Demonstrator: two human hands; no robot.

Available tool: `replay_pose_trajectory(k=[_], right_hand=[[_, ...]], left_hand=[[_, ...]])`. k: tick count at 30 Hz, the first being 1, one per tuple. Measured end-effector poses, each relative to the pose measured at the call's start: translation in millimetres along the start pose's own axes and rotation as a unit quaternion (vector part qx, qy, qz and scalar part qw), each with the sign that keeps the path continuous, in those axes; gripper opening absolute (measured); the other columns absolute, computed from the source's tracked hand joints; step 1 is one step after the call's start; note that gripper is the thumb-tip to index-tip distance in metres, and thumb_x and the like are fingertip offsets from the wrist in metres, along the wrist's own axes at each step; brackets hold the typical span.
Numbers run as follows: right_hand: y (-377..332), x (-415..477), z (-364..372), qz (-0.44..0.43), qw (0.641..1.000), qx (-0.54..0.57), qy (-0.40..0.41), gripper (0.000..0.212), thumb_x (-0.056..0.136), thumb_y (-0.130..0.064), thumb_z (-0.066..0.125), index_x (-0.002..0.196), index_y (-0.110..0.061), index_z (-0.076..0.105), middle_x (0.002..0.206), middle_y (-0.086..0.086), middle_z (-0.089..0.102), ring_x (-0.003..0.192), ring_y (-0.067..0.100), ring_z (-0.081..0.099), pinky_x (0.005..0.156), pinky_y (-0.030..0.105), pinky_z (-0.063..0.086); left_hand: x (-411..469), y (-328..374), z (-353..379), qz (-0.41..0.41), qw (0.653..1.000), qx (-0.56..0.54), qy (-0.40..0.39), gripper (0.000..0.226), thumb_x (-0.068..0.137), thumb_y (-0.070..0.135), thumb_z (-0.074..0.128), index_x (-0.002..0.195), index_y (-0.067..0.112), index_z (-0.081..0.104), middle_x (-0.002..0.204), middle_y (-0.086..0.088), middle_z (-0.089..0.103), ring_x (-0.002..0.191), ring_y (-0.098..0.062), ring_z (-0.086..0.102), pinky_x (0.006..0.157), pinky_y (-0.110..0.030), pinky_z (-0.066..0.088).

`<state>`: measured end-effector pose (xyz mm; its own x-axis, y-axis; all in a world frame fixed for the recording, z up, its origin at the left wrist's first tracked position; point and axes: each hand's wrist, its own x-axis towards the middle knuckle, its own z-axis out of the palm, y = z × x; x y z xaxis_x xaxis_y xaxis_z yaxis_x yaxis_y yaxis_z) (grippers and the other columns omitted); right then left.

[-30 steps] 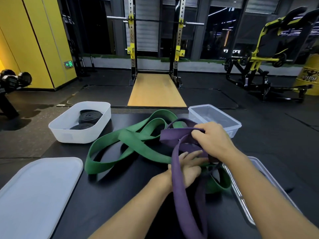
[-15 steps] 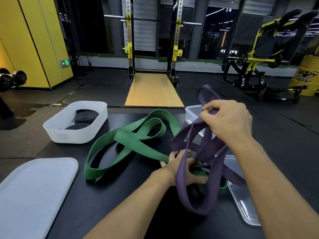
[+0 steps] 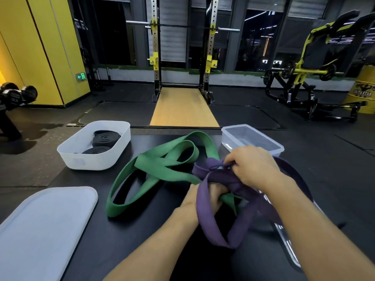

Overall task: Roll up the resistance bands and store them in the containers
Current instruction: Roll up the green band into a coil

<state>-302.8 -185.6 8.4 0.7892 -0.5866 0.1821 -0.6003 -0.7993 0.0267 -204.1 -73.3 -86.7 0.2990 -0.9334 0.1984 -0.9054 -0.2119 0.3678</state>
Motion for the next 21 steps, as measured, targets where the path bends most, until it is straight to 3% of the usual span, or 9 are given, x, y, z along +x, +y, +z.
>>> replay_pose_trajectory(k=[2, 6, 9, 12, 15, 18, 21], right_hand=[[1.0, 0.5, 0.4, 0.023, 0.999, -0.028, 0.007, 0.042, 0.092, -0.016, 0.052, 0.11, -0.048, 0.073, 0.113, -0.007, 0.07, 0.1, 0.032, 0.061, 0.08, 0.034, 0.047], [11.7, -4.5, 4.2, 0.053, 0.993, -0.104, -0.008, 0.035, 0.089, -0.01, 0.054, 0.096, -0.037, 0.075, 0.105, -0.008, 0.069, 0.084, 0.028, 0.051, 0.08, 0.034, 0.036], [21.3, -10.2, 12.0, 0.069, 0.983, -0.166, -0.033, 0.023, 0.088, -0.015, 0.06, 0.094, -0.034, 0.073, 0.104, -0.008, 0.068, 0.083, 0.024, 0.055, 0.079, 0.033, 0.03], [24.6, -11.1, 19.4, 0.096, 0.974, -0.18, -0.1, 0.013, 0.09, -0.025, 0.061, 0.1, -0.03, 0.069, 0.104, -0.008, 0.068, 0.095, 0.023, 0.059, 0.081, 0.034, 0.029], [17.8, -11.8, 15.6, 0.114, 0.957, -0.151, -0.219, 0.01, 0.085, -0.027, 0.062, 0.094, -0.024, 0.057, 0.097, -0.007, 0.062, 0.098, 0.022, 0.057, 0.095, 0.039, 0.031], [3.3, -13.7, -1.8, 0.128, 0.939, -0.124, -0.295, 0.044, 0.069, -0.059, 0.079, 0.083, -0.024, 0.055, 0.098, -0.009, 0.065, 0.104, 0.022, 0.059, 0.1, 0.042, 0.029], [-8.2, -16.8, -20.4, 0.147, 0.943, -0.103, -0.279, 0.075, 0.057, -0.096, 0.063, 0.084, -0.026, 0.058, 0.096, -0.01, 0.06, 0.107, 0.021, 0.054, 0.103, 0.043, 0.029]], left_hand=[[3.4, -16.1, -13.0, -0.013, 0.998, 0.027, -0.047, 0.086, 0.068, 0.062, 0.01, 0.127, 0.034, 0.066, 0.124, 0.002, 0.07, 0.112, -0.023, 0.065, 0.082, -0.023, 0.036], [-0.7, -45.9, -50.2, -0.024, 0.994, 0.093, -0.045, 0.035, 0.097, 0.043, 0.05, 0.13, 0.043, 0.062, 0.125, -0.002, 0.069, 0.117, -0.029, 0.065, 0.09, -0.034, 0.05], [-15.1, -76.9, -71.7, -0.117, 0.991, 0.023, 0.059, 0.061, 0.091, 0.008, 0.054, 0.134, 0.05, 0.06, 0.134, 0.003, 0.068, 0.123, -0.029, 0.062, 0.097, -0.037, 0.051], [-25.8, -102.4, -78.8, -0.171, 0.969, -0.073, 0.16, 0.055, 0.092, 0.003, 0.053, 0.126, 0.044, 0.065, 0.119, 0.004, 0.074, 0.108, -0.032, 0.066, 0.088, -0.039, 0.053], [-33.4, -117.5, -75.8, -0.183, 0.949, -0.172, 0.188, 0.051, 0.088, -0.004, 0.053, 0.107, 0.042, 0.063, 0.097, 0.009, 0.072, 0.095, -0.029, 0.065, 0.083, -0.042, 0.054], [-42.4, -124.2, -67.4, -0.187, 0.942, -0.199, 0.196, 0.051, 0.087, -0.004, 0.051, 0.112, 0.037, 0.066, 0.097, 0.009, 0.073, 0.097, -0.027, 0.066, 0.084, -0.041, 0.054], [-47.6, -125.2, -60.6, -0.16, 0.946, -0.205, 0.191, 0.046, 0.084, 0.012, 0.047, 0.115, 0.04, 0.066, 0.107, 0.014, 0.075, 0.102, -0.021, 0.068, 0.089, -0.04, 0.056]])
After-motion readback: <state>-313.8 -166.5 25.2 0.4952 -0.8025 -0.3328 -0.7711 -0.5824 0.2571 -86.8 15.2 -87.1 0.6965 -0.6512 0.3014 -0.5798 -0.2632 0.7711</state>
